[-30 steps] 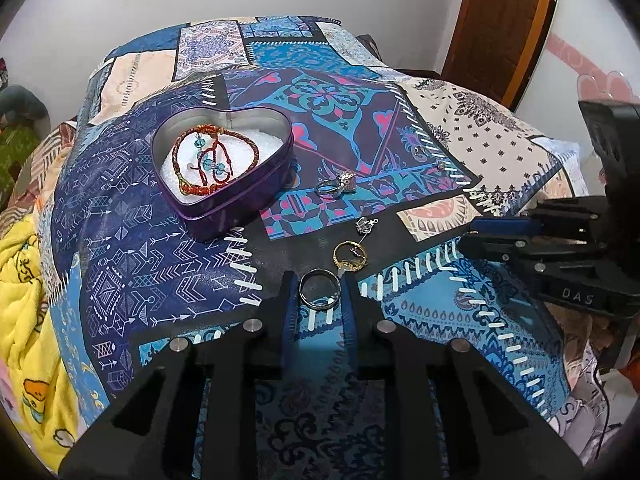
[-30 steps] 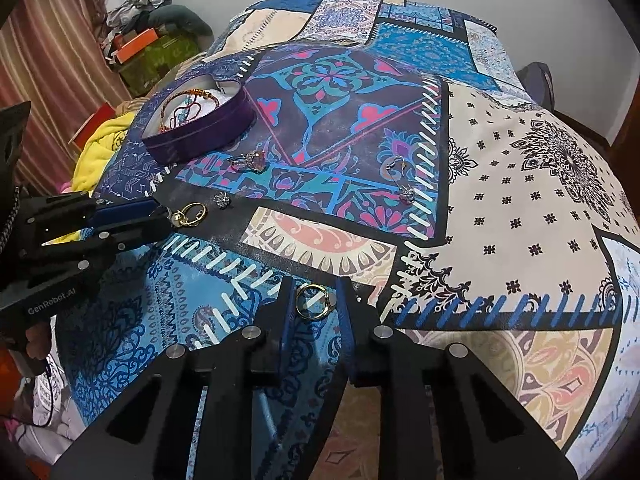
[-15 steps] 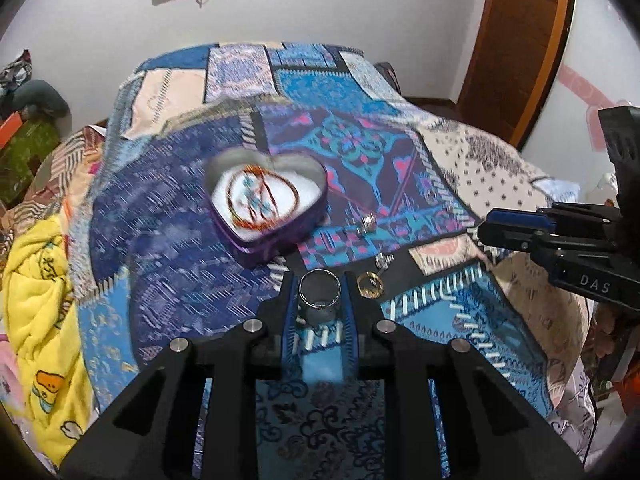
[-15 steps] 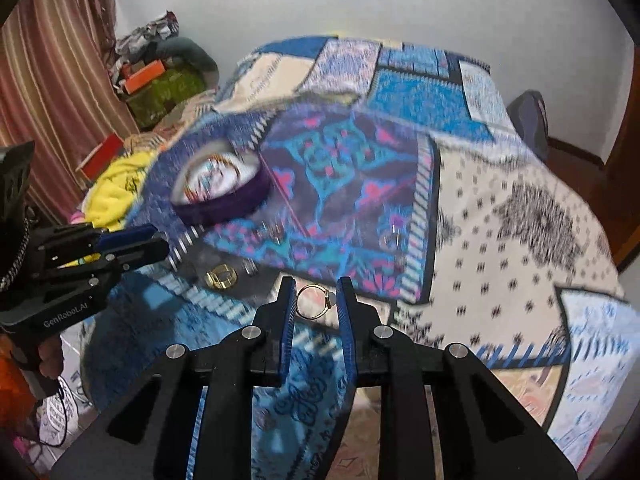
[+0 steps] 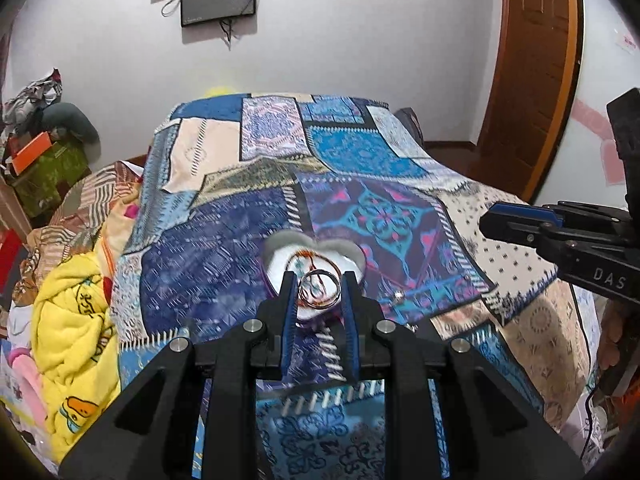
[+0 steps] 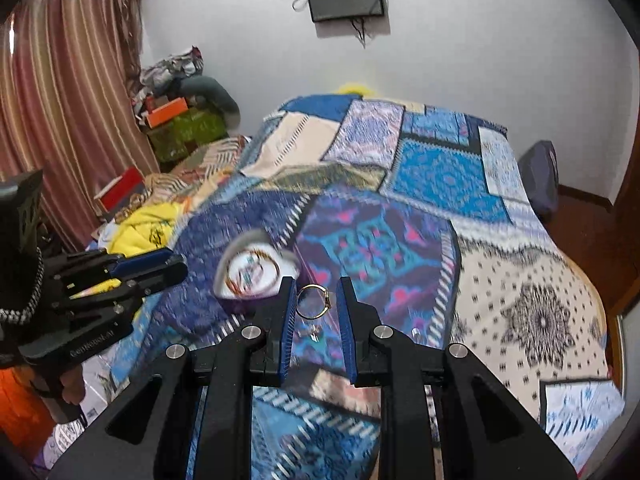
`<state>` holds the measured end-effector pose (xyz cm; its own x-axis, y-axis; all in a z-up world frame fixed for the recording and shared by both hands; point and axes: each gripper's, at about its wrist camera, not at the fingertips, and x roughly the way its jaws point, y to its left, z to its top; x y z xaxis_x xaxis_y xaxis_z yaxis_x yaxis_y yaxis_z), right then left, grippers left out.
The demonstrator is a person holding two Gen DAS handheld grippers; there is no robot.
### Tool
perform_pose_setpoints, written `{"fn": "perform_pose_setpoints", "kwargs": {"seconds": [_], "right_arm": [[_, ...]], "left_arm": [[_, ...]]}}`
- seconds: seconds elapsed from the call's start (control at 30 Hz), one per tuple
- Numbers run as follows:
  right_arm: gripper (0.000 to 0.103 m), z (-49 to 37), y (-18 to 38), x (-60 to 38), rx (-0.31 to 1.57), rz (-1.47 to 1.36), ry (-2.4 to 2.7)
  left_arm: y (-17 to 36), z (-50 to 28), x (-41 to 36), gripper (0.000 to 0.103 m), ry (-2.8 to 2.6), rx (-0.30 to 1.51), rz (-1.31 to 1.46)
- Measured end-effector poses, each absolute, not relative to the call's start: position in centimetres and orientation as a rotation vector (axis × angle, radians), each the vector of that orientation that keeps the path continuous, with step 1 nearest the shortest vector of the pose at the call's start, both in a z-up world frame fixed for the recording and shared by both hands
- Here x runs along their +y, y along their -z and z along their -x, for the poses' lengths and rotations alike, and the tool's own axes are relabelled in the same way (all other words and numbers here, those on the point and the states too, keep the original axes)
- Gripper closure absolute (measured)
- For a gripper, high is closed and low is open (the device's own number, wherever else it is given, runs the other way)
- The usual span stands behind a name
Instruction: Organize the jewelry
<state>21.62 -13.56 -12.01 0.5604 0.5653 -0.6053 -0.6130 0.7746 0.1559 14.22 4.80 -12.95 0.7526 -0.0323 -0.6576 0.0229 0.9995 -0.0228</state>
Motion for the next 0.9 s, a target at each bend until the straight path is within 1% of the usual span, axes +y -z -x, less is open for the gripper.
{"fn": "perform_pose_setpoints", "kwargs": {"seconds": [0.23, 0.5, 0.9], "right_arm": [[0.085, -22.6, 10.6, -11.7, 0.637, 0.062, -0.731], [0.085, -23.9, 11.1, -9.2, 0.638, 0.076, -0.775], [0.085, -26.1, 15.3, -6.1, 0.755, 0.116, -0.816]], "left_arm": [[12.2, -15.3, 6.0, 0.082, 0.001, 0.683, 0.017], [11.9, -17.3, 7.7, 0.083, 0.009, 0.673, 0.032], [16.5, -20.0, 8.1, 0.083, 0.075, 0.793, 0.076]]}}
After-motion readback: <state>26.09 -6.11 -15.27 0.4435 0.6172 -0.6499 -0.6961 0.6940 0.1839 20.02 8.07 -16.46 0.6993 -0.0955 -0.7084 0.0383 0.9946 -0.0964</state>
